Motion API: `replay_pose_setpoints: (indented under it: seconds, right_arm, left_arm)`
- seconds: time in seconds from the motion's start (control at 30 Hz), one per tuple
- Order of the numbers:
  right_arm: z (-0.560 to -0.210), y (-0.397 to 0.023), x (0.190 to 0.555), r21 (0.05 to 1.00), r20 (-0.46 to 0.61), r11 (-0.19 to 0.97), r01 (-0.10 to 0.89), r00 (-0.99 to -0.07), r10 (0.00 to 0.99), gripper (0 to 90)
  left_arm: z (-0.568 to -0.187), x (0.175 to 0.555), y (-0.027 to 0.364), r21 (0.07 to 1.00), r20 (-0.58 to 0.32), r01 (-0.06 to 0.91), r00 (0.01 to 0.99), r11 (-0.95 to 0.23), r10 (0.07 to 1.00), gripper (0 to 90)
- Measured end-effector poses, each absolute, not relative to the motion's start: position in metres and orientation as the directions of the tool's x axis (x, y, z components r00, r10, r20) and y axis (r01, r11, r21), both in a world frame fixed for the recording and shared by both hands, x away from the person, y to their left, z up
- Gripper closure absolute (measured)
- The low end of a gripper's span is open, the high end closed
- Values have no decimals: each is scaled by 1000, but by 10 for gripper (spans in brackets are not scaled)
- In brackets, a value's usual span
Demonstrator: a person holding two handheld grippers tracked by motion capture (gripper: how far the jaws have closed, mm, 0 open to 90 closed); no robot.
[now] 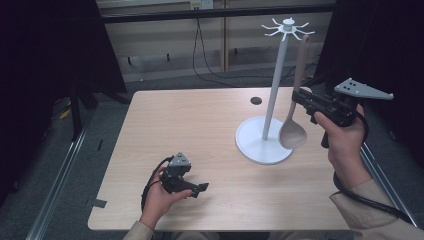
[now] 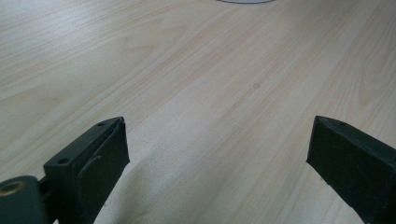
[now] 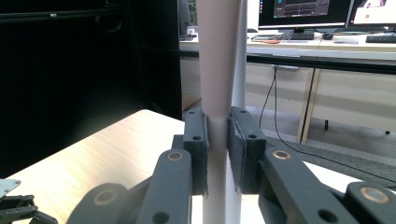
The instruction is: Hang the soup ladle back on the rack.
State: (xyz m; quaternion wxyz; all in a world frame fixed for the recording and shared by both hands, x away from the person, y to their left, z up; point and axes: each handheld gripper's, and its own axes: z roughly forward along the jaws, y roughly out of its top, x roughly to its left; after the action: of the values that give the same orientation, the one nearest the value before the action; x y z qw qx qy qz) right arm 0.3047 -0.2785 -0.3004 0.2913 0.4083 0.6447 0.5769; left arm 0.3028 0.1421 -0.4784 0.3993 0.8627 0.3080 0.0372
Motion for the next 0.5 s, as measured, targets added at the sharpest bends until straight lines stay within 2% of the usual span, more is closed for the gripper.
replay_pose_setpoints:
  seconds: [0.5]
  right_arm:
    - [-303, -276, 312, 979, 93, 11, 204, -493, 865, 787]
  left_arm:
    - [-478, 303, 143, 711, -179, 504, 805, -491, 566, 52]
